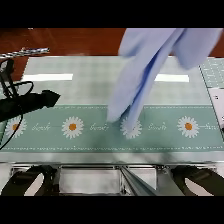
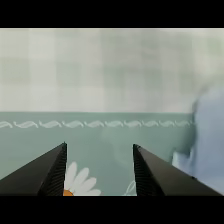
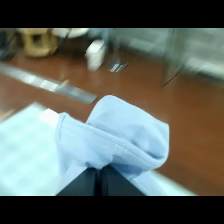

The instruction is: Fold the shirts.

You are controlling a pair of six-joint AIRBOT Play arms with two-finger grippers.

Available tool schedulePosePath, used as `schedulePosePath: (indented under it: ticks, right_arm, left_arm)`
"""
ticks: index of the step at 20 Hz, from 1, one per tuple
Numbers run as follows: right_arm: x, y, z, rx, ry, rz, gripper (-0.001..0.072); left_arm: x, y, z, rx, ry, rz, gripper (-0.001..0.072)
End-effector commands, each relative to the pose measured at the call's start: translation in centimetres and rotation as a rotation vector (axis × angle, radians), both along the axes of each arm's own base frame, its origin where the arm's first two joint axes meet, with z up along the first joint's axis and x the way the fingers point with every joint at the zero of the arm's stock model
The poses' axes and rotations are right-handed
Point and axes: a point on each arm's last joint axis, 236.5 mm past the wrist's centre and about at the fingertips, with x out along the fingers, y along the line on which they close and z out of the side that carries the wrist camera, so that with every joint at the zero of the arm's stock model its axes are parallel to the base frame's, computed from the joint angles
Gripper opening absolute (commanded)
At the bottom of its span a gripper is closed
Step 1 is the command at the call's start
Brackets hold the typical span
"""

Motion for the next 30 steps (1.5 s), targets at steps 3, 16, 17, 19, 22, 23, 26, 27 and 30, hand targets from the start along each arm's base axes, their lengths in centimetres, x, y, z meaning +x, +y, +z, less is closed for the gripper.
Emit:
schedulePosePath:
  ticks: [3,16,17,19,22,23,26,27,30]
  right_arm:
    - [-2.6,12.1,-19.2,0.002,0.424,0.197,0.0019]
    - [3.8,8.3,-28.7,0.074,0.736,0.009,0.0407]
    - [4.5,2.2,-28.2,0.017,0.738,-0.116,0.0407]
    - [4.0,-9.4,-28.5,-0.077,0.727,-0.391,0.0407]
    - [-1.0,-19.5,-33.6,0.038,0.841,-0.680,0.0407]
    - [-3.2,-20.4,-36.1,0.112,0.896,-0.707,0.0407]
    - [-7.9,-19.6,-41.0,0.318,1.016,-0.695,0.0407]
    - [-8.6,-19.0,-41.6,0.362,1.030,-0.684,0.0407]
    - [-10.1,-16.9,-43.2,0.426,1.091,-0.639,0.0407]
  left_arm:
    - [0.7,1.2,0.3,-0.003,-0.023,0.047,0.0507]
    - [-2.2,4.5,-2.7,-0.002,0.175,0.147,0.0506]
    - [-3.0,6.1,-3.5,-0.010,0.227,0.192,0.0506]
    - [-5.1,8.2,-6.3,-0.052,0.367,0.266,0.0506]
    - [-8.2,6.3,-12.6,-0.252,0.569,0.250,0.0506]
    - [-8.5,5.6,-14.0,-0.311,0.600,0.244,0.0506]
    - [-8.2,4.9,-16.4,-0.432,0.656,0.222,0.0506]
    - [-7.7,4.7,-16.8,-0.462,0.651,0.211,0.0507]
    - [-6.6,3.4,-18.0,-0.549,0.672,0.202,0.0507]
